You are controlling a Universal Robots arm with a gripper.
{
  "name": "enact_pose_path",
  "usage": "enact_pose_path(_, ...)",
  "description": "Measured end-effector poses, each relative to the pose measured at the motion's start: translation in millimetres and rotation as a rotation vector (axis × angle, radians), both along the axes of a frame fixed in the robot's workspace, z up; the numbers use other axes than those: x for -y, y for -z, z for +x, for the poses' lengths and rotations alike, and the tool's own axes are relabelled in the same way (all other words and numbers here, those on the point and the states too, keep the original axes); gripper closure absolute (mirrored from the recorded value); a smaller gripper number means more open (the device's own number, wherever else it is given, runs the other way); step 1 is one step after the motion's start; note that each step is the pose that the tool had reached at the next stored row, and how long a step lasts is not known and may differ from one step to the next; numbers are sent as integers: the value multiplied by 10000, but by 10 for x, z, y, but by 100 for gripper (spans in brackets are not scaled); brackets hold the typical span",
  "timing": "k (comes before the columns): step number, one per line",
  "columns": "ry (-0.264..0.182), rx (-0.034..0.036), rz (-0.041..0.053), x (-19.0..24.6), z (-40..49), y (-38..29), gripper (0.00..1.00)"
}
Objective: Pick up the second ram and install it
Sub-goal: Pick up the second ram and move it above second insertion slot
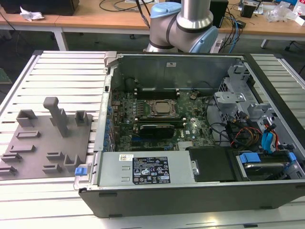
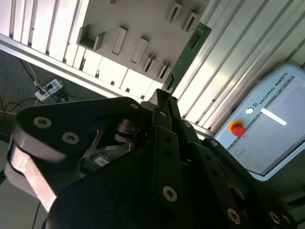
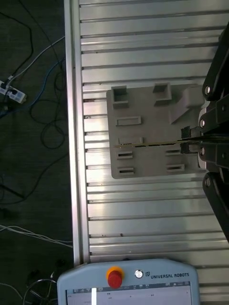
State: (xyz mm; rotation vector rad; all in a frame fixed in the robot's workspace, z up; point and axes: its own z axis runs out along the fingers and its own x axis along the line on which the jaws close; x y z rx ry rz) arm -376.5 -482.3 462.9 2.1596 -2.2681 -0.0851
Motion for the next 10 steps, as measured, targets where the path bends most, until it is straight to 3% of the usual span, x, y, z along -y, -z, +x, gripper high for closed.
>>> enact_pose_path(10, 0, 0, 1, -3, 0, -231, 86)
